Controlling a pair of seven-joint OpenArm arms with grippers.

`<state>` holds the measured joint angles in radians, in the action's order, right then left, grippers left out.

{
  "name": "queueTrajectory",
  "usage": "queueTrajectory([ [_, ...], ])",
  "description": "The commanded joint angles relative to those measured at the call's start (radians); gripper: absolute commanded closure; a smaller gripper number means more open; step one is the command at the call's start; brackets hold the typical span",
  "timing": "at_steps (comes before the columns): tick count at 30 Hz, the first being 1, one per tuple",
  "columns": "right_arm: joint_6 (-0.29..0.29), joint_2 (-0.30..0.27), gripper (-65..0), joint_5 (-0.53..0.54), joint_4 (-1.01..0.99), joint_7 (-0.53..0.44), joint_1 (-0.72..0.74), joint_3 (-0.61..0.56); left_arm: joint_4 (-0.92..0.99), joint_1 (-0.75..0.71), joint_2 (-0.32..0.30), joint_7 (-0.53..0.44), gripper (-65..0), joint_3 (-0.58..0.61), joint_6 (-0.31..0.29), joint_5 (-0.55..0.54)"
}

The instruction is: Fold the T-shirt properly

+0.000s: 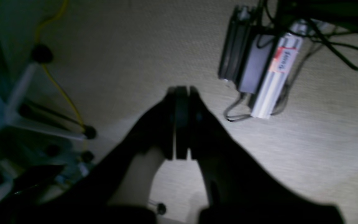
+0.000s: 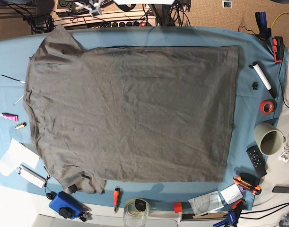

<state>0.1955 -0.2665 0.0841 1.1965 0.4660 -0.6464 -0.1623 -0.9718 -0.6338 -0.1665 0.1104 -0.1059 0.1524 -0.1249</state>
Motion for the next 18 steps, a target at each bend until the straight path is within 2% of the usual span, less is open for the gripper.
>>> queueTrajectory([
  [1,0.002,-0.011,0.0,0.014,0.046,-0.002,-0.042,0.037,-0.05,-0.04,-0.011,0.001,0.0,-0.002,0.008,-0.013],
  [4,0.003,-0.011,0.0,0.085,0.171,0.023,-0.145,0.146,-0.182,-0.127,-0.012,0.004,0.0,-0.002,0.007,-0.019],
  [8,0.014,-0.011,0.0,0.201,0.343,0.111,-0.265,0.292,-0.349,-0.23,-0.011,0.005,0.0,-0.002,0.007,-0.018],
  [11,0.044,-0.011,0.0,0.291,0.463,0.234,-0.322,0.402,-0.463,-0.294,-0.012,0.005,0.0,-0.002,0.006,-0.018],
  [15,0.061,-0.01,0.0,0.431,0.611,0.454,-0.36,0.55,-0.581,-0.356,-0.012,0.005,0.0,-0.002,0.007,-0.018],
  [18,0.105,-0.01,0.0,0.519,0.704,0.538,-0.385,0.665,-0.635,-0.384,-0.012,0.005,0.0,-0.002,0.007,-0.018],
])
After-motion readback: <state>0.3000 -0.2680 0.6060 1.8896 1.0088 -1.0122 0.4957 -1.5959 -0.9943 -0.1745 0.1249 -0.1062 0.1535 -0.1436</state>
